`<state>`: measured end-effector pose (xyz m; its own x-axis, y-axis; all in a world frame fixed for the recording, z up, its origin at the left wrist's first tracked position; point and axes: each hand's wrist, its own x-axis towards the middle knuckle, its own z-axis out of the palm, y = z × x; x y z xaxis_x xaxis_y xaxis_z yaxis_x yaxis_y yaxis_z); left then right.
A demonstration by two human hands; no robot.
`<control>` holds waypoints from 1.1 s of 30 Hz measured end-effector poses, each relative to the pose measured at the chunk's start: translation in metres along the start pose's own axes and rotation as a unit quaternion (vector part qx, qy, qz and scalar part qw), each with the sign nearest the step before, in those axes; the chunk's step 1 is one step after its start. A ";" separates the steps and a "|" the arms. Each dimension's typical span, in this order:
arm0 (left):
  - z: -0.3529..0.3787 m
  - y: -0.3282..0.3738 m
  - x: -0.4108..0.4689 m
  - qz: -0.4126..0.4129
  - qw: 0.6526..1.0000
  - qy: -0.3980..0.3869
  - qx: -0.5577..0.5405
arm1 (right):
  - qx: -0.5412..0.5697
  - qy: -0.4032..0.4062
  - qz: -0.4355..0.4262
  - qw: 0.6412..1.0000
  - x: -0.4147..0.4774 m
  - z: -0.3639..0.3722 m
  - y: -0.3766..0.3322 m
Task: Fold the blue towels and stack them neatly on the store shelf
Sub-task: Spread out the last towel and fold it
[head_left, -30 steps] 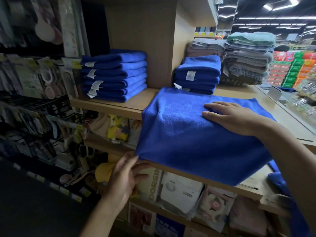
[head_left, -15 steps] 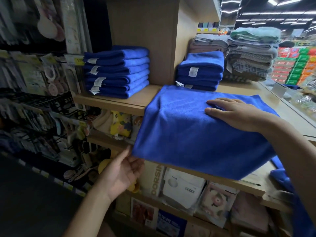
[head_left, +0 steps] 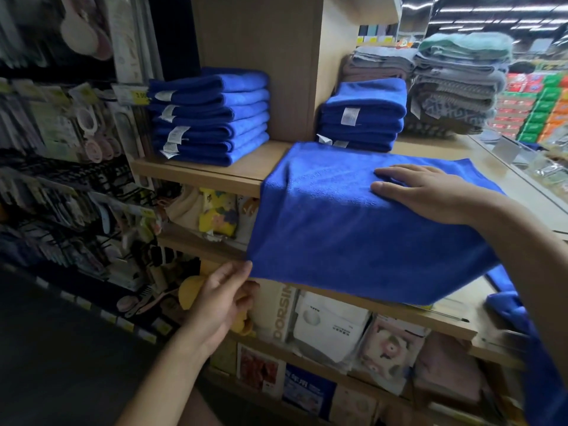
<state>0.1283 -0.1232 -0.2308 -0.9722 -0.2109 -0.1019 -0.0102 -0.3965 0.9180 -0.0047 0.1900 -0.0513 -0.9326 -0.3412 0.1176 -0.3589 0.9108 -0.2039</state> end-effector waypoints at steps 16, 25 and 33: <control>0.186 0.069 -0.008 0.538 0.678 -0.031 0.500 | 0.241 0.354 -0.104 0.898 -0.049 -0.016 -0.007; 0.193 0.030 0.010 0.481 0.560 -0.003 0.675 | 0.552 0.395 0.077 0.730 -0.173 0.100 0.040; 0.193 0.031 0.011 0.495 0.558 0.008 0.666 | 0.737 0.237 0.015 0.633 -0.156 0.134 0.051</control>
<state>0.0725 0.0346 -0.1296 -0.6532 0.2514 0.7142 0.3551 0.9348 -0.0042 0.1172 0.2584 -0.2102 -0.9490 0.0964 0.3002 -0.3127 -0.4094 -0.8571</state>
